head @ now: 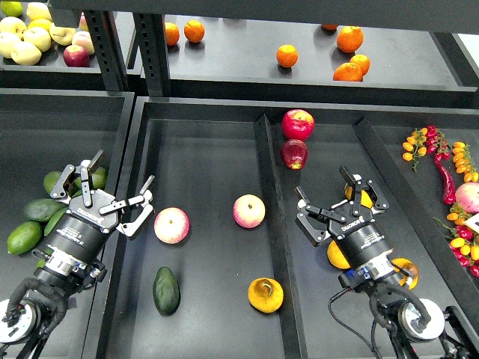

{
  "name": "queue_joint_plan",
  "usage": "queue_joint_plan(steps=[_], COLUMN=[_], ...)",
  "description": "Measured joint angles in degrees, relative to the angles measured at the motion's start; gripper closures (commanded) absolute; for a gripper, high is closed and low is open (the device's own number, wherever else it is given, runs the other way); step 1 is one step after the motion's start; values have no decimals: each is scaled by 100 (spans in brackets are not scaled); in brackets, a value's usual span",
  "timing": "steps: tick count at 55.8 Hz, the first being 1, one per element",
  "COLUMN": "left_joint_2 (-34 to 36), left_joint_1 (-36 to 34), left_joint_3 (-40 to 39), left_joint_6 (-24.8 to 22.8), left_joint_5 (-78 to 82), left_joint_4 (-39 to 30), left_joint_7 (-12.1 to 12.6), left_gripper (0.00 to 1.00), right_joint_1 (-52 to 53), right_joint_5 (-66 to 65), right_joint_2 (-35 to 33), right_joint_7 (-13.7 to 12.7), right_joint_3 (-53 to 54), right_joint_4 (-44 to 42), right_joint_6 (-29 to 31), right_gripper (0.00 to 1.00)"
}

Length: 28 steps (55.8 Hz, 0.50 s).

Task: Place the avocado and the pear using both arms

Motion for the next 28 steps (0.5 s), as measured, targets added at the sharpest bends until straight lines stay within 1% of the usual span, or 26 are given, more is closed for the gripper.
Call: queue_joint_plan(steps=[28], left_joint_2=[0], left_joint_1=[2], left_joint_3=[0], left_joint_6=[0], left_joint_5=[66], left_joint_4=[0], left_joint_7=[18], left_gripper=[0], right_joint_1=[-2], right_joint_5=[4], right_joint_2=[0], right_joint_7=[0], right_joint_3=[0], right_joint_4=[0], right_joint_6=[0], right_gripper=[1])
